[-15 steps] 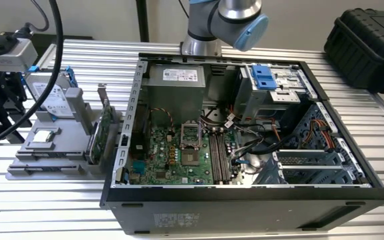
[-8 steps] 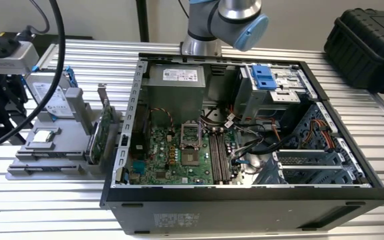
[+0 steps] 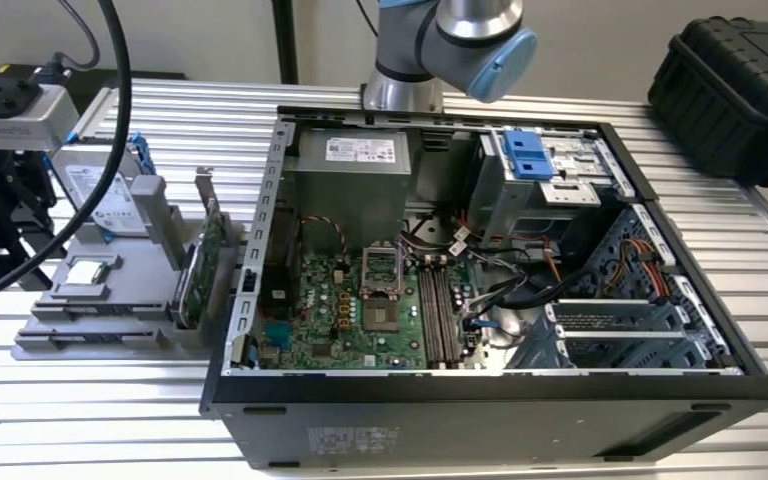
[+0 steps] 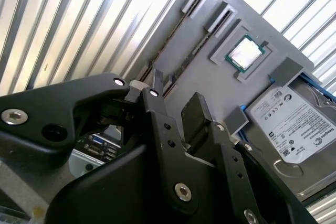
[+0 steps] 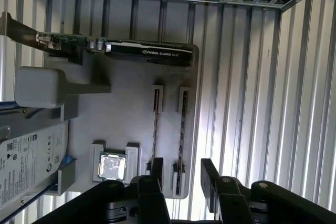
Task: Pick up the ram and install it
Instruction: 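Pick up the ram and move it above insertion slot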
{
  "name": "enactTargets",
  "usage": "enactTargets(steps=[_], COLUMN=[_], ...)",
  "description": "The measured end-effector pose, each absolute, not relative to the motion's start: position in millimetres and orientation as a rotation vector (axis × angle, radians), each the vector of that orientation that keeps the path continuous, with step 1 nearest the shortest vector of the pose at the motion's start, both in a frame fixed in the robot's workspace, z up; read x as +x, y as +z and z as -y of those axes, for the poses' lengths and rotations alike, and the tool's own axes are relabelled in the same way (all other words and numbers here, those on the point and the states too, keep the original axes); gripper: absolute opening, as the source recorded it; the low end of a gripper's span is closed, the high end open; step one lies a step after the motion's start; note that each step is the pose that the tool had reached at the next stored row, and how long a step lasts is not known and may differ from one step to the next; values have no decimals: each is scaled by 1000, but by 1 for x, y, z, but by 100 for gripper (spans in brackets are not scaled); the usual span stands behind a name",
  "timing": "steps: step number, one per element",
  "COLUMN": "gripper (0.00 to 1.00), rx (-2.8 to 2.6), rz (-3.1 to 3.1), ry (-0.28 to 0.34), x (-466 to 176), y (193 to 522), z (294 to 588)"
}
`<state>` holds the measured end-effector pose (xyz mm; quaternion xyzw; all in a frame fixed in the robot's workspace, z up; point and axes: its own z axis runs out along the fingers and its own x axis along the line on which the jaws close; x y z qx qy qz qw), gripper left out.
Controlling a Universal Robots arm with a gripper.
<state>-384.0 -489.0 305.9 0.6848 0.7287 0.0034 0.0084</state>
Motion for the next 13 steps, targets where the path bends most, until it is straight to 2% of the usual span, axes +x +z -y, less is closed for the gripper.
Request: enactTargets(steps=[11,13], gripper=[100,100], rx=[2142,2150], rz=[-2280,-2288], ry=[5,-11], x=[-384,-384], y=[306,306], z=[489,489])
